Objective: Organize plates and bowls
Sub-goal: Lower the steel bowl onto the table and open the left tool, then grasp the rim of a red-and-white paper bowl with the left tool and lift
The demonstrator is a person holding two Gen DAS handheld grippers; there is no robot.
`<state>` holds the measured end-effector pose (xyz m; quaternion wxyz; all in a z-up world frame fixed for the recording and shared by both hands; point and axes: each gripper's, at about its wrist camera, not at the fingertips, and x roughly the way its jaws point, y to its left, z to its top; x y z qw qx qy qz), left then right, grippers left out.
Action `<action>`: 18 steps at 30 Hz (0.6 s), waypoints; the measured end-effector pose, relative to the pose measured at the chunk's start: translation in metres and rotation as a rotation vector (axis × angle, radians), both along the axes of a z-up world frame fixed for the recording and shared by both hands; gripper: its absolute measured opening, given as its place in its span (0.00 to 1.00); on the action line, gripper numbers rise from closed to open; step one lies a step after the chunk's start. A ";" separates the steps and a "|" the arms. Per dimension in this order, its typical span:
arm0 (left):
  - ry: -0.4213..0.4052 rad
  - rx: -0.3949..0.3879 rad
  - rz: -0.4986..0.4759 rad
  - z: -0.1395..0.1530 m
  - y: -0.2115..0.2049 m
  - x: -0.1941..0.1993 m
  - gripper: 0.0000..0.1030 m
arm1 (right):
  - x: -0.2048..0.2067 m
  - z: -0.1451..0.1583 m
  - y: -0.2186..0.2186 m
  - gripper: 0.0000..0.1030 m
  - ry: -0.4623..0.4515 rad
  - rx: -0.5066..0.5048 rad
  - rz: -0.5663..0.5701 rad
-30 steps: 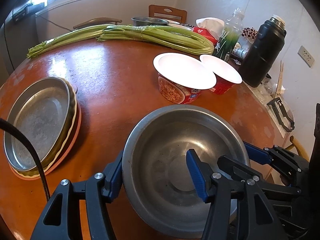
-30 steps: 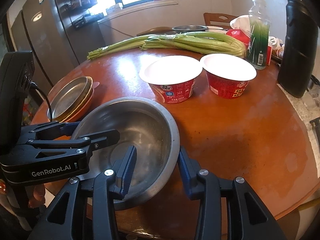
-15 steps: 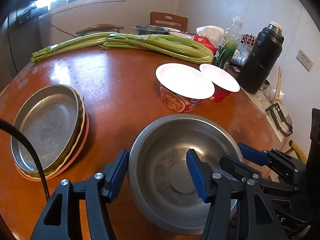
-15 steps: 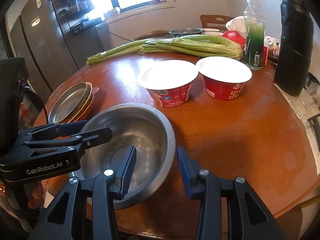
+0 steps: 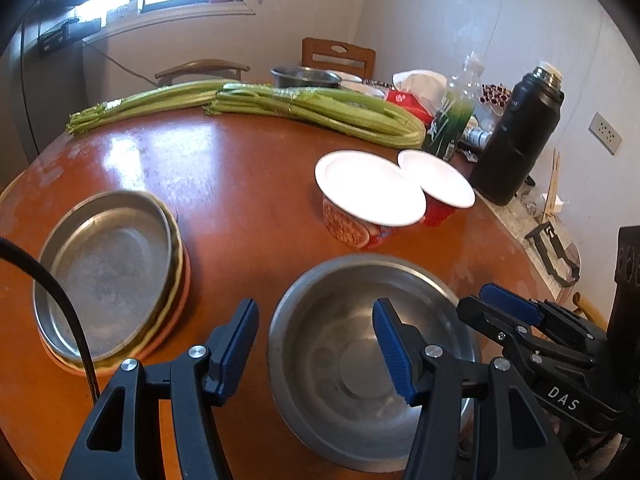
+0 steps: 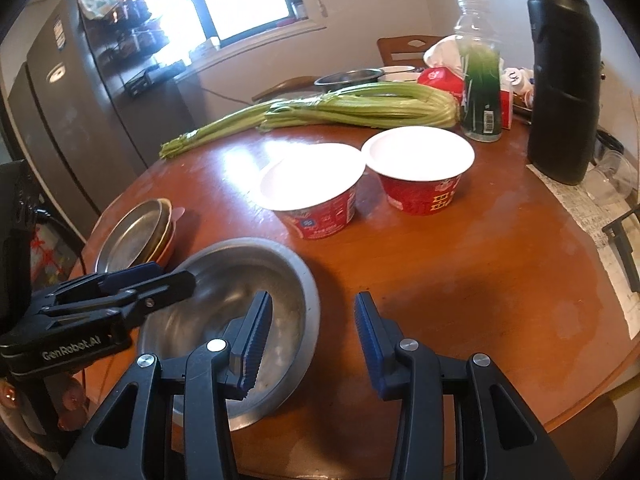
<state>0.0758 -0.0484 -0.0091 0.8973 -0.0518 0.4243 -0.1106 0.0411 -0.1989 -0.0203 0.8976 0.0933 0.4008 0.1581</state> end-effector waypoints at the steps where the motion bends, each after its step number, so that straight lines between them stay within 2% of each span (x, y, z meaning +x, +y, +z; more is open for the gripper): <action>1: -0.006 -0.001 0.002 0.002 0.001 0.002 0.57 | 0.002 0.000 -0.001 0.43 -0.001 0.002 -0.003; 18: -0.048 0.037 0.016 0.024 0.000 0.056 0.57 | 0.049 0.015 0.003 0.43 -0.003 0.078 -0.011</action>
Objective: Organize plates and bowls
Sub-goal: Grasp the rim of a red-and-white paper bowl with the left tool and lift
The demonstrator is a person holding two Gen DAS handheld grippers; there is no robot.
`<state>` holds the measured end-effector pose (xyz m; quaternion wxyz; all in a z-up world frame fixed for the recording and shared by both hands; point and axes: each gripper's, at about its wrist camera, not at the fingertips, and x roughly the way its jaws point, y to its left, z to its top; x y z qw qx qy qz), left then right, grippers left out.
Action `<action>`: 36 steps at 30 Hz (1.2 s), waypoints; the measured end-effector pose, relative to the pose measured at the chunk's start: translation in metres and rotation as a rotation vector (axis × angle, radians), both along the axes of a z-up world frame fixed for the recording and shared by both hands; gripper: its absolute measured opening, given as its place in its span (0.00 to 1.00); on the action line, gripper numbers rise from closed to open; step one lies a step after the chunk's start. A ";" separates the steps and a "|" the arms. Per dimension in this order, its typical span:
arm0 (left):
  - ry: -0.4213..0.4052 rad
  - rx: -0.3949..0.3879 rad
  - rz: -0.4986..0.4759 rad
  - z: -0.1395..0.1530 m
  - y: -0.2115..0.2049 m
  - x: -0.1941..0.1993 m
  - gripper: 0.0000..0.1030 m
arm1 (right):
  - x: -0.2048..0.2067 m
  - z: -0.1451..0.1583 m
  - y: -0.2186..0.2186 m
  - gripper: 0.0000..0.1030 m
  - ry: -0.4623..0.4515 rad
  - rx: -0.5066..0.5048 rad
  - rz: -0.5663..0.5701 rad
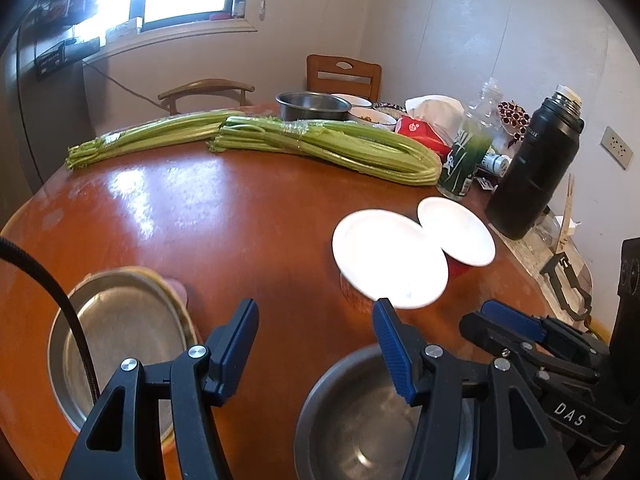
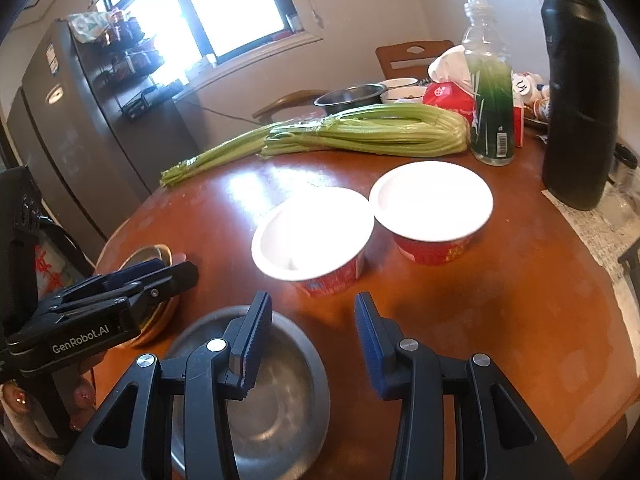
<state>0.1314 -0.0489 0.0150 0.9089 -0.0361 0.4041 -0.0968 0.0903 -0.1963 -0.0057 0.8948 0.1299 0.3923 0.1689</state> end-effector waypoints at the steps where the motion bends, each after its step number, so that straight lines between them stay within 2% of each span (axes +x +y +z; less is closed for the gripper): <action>1: -0.003 0.001 0.000 0.001 -0.001 0.005 0.57 | 0.004 -0.001 0.000 0.43 0.004 0.003 -0.001; 12: 0.046 -0.003 -0.023 -0.010 -0.014 0.047 0.57 | 0.042 -0.014 -0.002 0.43 0.046 -0.008 -0.022; 26: 0.131 -0.001 -0.011 -0.034 -0.021 0.079 0.57 | 0.067 -0.033 0.002 0.43 0.076 -0.014 -0.003; 31: 0.185 -0.028 -0.022 -0.046 -0.023 0.088 0.57 | 0.071 -0.036 0.004 0.43 0.068 -0.019 0.019; 34: 0.219 -0.075 -0.049 -0.052 -0.023 0.091 0.57 | 0.070 -0.035 0.007 0.43 0.056 -0.031 0.036; 36: 0.219 -0.085 -0.060 -0.052 -0.025 0.090 0.55 | 0.070 -0.034 0.009 0.43 0.053 -0.034 0.052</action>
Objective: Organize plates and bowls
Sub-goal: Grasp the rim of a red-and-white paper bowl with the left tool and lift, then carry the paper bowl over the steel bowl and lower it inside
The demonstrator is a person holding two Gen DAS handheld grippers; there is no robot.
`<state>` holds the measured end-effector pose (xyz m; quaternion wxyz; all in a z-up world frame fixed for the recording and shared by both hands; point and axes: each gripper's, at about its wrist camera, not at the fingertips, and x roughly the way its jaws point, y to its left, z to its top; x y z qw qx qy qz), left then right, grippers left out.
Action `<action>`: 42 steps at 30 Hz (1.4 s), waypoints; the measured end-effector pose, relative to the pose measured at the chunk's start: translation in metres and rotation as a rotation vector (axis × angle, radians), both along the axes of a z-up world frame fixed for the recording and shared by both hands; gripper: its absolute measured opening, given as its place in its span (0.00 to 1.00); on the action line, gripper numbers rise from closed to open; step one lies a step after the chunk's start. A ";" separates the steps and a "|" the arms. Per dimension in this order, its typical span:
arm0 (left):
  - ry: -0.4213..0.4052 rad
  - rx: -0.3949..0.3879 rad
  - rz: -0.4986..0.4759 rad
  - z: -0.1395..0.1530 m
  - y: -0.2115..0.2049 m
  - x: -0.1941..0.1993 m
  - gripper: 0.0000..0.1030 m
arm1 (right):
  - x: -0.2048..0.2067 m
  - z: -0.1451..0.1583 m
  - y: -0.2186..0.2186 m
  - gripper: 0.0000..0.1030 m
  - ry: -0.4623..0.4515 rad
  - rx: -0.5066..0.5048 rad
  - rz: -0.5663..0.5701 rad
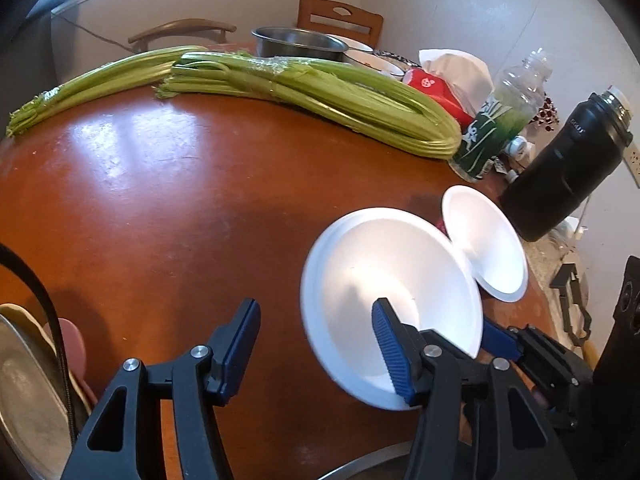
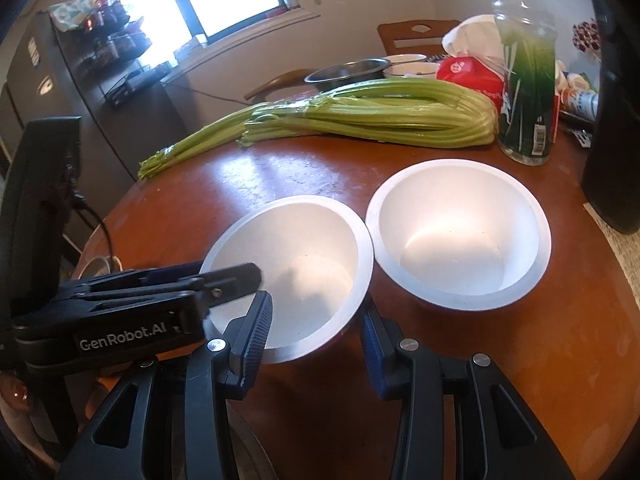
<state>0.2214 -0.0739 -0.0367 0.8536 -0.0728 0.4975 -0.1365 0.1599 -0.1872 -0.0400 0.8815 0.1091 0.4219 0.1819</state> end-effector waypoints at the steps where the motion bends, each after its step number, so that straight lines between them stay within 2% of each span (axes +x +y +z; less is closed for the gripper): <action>1: -0.002 -0.001 -0.004 0.001 -0.001 -0.001 0.55 | -0.001 0.001 0.001 0.43 -0.003 -0.002 0.005; 2: -0.011 -0.003 -0.012 0.003 -0.003 -0.003 0.50 | -0.002 0.002 0.003 0.43 -0.010 -0.003 0.014; 4: -0.030 0.002 -0.019 0.007 -0.007 -0.006 0.48 | -0.006 0.006 0.007 0.42 -0.030 -0.026 0.017; 8: -0.031 -0.019 -0.015 0.009 -0.004 -0.008 0.48 | -0.009 0.010 0.007 0.42 -0.031 -0.023 0.017; 21: -0.091 -0.015 -0.001 0.027 0.000 -0.028 0.48 | -0.026 0.027 0.013 0.41 -0.084 -0.042 0.019; 30: -0.165 -0.005 0.009 0.050 0.003 -0.048 0.48 | -0.042 0.047 0.014 0.41 -0.136 -0.033 0.033; 42: -0.211 -0.011 0.024 0.069 0.013 -0.075 0.48 | -0.067 0.066 0.021 0.41 -0.193 -0.037 0.055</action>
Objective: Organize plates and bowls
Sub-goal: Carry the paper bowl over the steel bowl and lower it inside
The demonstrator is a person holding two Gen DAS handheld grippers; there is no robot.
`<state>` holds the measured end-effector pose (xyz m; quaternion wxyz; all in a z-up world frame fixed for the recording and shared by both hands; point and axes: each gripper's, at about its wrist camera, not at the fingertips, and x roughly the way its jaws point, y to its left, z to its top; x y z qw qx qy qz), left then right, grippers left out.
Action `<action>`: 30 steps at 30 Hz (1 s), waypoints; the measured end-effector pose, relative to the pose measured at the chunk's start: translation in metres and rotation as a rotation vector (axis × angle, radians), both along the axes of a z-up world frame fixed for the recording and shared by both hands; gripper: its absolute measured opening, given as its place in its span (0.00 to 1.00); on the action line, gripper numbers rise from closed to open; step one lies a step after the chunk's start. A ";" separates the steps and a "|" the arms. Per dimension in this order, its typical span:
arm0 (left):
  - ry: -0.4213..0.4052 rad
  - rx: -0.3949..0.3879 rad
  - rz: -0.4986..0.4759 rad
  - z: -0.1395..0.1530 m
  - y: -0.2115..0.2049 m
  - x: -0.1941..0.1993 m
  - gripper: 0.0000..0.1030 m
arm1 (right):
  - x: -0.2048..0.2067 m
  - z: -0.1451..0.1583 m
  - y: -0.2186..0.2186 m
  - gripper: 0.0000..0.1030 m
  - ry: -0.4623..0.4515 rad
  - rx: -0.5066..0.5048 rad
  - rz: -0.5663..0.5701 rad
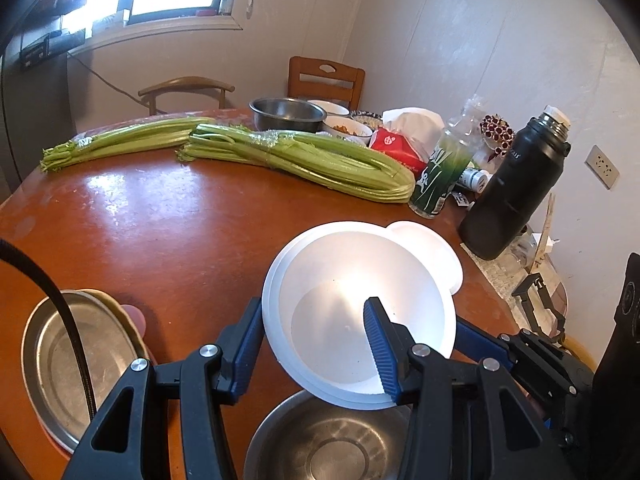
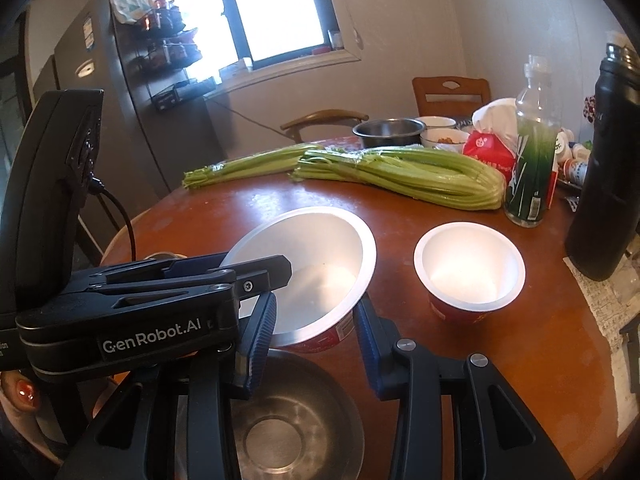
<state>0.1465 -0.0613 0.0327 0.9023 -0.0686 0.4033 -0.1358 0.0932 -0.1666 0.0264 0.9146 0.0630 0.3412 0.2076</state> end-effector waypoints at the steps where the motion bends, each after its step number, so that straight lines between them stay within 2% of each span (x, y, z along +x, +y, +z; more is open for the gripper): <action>1: -0.002 -0.001 0.000 0.001 0.001 -0.002 0.48 | -0.003 0.002 0.001 0.41 -0.003 0.001 0.002; 17: -0.044 0.015 -0.002 0.019 0.013 -0.054 0.48 | -0.047 0.018 0.010 0.41 -0.043 0.004 0.033; 30: -0.014 0.022 -0.028 0.005 0.008 -0.081 0.48 | -0.076 0.005 0.008 0.41 -0.009 -0.008 0.058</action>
